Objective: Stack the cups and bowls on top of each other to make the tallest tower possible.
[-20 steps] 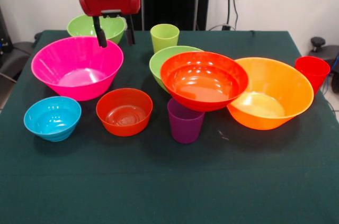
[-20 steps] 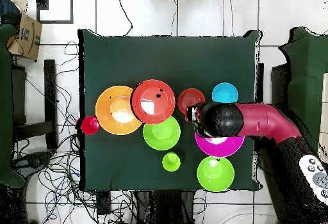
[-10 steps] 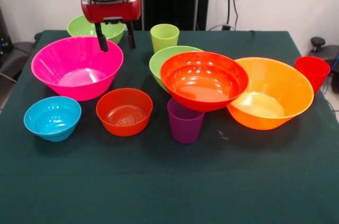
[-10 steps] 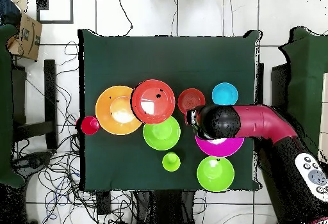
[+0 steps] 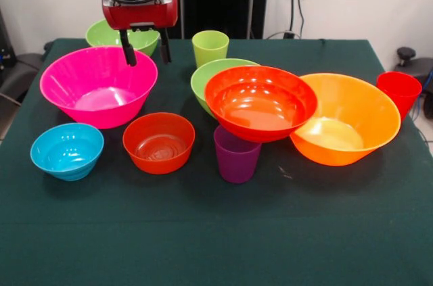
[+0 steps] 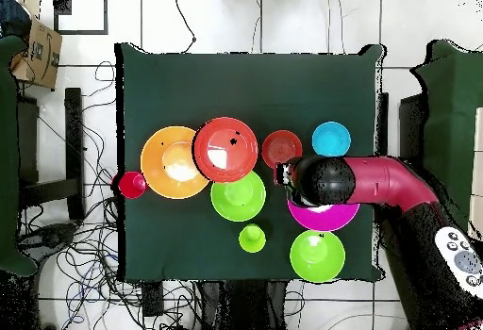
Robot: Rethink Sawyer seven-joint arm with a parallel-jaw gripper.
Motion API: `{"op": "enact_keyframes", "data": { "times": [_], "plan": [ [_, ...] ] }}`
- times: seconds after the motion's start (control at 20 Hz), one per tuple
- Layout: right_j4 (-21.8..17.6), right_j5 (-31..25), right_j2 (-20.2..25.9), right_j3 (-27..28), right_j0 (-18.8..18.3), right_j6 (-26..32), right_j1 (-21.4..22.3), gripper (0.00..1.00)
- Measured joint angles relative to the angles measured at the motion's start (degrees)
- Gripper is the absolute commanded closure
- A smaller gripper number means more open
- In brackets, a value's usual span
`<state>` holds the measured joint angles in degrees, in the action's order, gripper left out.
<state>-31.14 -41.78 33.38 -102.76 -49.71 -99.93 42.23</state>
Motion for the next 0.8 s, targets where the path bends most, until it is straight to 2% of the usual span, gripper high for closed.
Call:
{"op": "enact_keyframes", "data": {
  "times": [0.8],
  "plan": [
    [-0.26, 0.15, -1.52, 0.55, 0.81, 0.00, -0.65, 0.00]
  ]
}}
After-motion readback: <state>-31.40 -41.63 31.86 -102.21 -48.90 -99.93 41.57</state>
